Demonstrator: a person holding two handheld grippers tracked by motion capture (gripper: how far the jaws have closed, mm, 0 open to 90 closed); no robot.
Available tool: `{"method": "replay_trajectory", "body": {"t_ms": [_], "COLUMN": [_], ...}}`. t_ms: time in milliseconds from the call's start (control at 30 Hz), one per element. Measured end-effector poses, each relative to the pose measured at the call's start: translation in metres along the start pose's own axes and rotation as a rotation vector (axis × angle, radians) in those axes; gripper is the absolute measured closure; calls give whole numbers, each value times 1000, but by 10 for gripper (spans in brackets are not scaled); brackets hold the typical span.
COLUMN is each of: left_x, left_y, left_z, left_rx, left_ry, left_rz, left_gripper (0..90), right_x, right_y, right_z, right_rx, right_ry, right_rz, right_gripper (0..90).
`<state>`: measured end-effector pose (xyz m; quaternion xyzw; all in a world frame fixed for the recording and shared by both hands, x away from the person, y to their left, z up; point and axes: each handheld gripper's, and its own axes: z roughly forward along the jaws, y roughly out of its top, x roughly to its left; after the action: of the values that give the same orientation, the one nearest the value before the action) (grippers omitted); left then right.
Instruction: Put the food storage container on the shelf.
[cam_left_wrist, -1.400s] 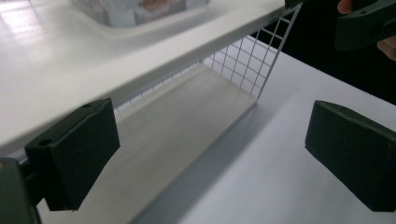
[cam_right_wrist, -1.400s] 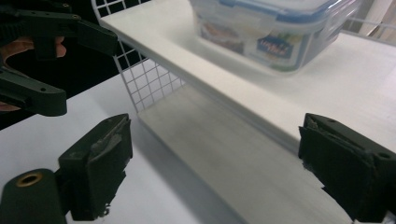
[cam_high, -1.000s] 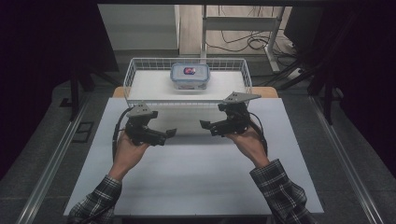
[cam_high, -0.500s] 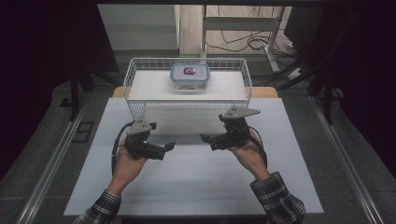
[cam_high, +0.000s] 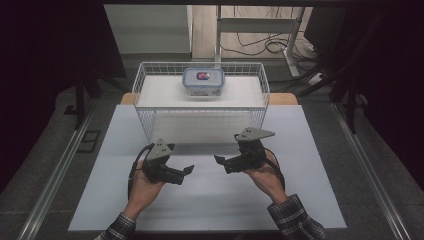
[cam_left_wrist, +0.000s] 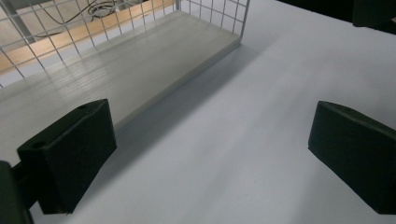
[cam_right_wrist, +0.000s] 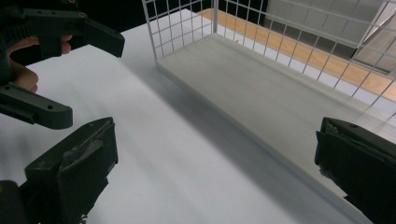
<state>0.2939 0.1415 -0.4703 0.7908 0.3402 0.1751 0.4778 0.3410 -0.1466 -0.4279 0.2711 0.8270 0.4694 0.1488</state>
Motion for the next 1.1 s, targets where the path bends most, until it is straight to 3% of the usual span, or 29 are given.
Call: {"method": "replay_trajectory", "body": {"t_ms": [233,500,633,1100], "left_x": [-3,0,1,-3], "left_y": [-12,-29,-39,-56], "left_z": [-13,-33,-46,-64], "left_rx": [-9,-2,-18,-1], "left_ry": [-19,18,28,67], "left_rz": [-24,-53,-91,-81], "left_gripper": [9,9,12,14], "right_x": [7,11,13,11], "right_y": [-17,-27,-32,-52], "right_z": [-10,-22,-28,-49], "right_rx": [21,26,36,19], "right_ry": [-13,-23,-28,-71], "right_rz": [-16,9,9,16], "right_gripper": [0,0,0,0]}}
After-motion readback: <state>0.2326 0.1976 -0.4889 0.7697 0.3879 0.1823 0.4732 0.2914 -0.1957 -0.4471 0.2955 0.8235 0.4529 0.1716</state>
